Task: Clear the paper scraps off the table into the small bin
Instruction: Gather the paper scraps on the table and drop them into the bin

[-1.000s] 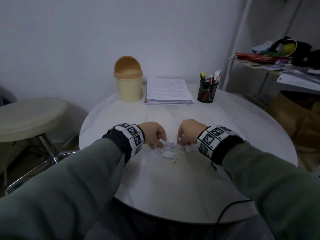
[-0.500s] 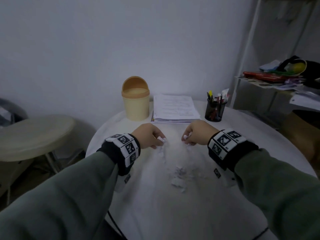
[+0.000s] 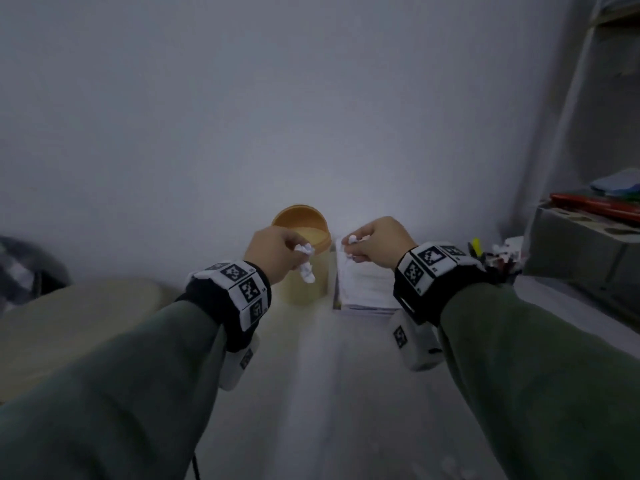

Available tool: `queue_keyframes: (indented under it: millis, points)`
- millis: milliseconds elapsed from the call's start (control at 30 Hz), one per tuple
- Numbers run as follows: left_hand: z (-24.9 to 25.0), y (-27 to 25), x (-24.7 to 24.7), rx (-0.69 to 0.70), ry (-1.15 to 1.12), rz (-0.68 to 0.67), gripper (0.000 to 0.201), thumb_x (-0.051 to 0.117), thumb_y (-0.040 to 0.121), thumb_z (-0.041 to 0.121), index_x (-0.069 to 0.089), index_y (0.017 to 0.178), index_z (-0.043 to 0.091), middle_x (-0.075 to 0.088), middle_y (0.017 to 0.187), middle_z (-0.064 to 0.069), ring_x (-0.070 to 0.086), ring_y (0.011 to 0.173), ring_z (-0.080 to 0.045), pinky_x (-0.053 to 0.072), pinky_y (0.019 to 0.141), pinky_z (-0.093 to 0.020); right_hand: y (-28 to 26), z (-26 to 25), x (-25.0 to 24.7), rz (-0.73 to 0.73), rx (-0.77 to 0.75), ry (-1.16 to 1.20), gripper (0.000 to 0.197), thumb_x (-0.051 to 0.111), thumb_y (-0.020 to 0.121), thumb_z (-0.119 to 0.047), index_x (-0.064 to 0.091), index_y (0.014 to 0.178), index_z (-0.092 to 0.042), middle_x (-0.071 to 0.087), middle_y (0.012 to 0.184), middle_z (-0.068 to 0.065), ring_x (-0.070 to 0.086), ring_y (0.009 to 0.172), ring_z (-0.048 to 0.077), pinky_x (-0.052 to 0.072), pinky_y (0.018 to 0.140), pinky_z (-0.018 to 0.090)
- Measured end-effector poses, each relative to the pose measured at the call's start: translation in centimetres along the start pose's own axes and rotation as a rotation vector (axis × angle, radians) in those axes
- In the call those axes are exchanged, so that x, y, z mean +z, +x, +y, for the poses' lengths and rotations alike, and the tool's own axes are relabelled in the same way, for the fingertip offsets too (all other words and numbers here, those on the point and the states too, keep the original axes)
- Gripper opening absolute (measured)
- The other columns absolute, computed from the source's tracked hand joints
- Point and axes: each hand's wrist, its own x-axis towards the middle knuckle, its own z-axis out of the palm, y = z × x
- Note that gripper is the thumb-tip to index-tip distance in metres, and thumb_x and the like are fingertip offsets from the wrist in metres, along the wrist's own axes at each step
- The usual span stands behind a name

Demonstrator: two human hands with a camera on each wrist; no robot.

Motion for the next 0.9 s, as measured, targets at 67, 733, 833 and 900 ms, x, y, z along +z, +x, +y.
queue_keyframes:
  millis: [67, 733, 833, 900]
  points:
    - [-0.8, 2.0, -0.2, 0.008, 0.01, 0.073, 0.017, 0.069, 0.079, 0.011, 0.073, 0.095, 0.012, 0.071, 0.091, -0.008, 0.069, 0.088, -0.026, 0.056, 0.085, -0.036, 2.3, -0.3, 1.4, 0.019, -0.026, -0.008, 0.026, 0.072, 0.078, 0.003, 0.067, 0.101, 0.016, 0.068, 0.086, 0.017, 0.06, 0.055, 0.009, 0.056, 0.06, 0.015]
    - [-6.9, 10.9, 2.7, 0.039, 0.166, 0.157, 0.012, 0.07, 0.08, 0.017, 0.07, 0.088, 0.008, 0.066, 0.085, -0.006, 0.057, 0.079, -0.016, 0.045, 0.071, -0.023, 13.4, 1.4, 8.8, -0.115, -0.159, -0.593, 0.027, 0.066, 0.085, -0.016, 0.07, 0.111, -0.008, 0.067, 0.115, 0.011, 0.061, 0.111, 0.024, 0.044, 0.085, 0.024]
    - [-6.5, 11.2, 2.7, 0.02, 0.225, 0.117, 0.014, 0.069, 0.081, 0.018, 0.071, 0.089, 0.007, 0.064, 0.085, -0.006, 0.053, 0.079, -0.015, 0.039, 0.069, -0.023, 13.7, 1.3, 8.6, -0.146, -0.13, -0.589, 0.032, 0.069, 0.083, -0.019, 0.069, 0.114, -0.009, 0.065, 0.12, 0.011, 0.058, 0.116, 0.023, 0.043, 0.093, 0.026]
    - [-6.4, 11.3, 2.7, 0.01, 0.253, 0.119, 0.016, 0.066, 0.083, 0.019, 0.072, 0.091, 0.006, 0.068, 0.093, -0.01, 0.056, 0.084, -0.018, 0.038, 0.07, -0.021, 13.7, 1.4, 8.7, -0.158, -0.136, -0.607, 0.038, 0.066, 0.086, -0.02, 0.063, 0.123, -0.01, 0.062, 0.127, 0.013, 0.055, 0.121, 0.024, 0.041, 0.098, 0.027]
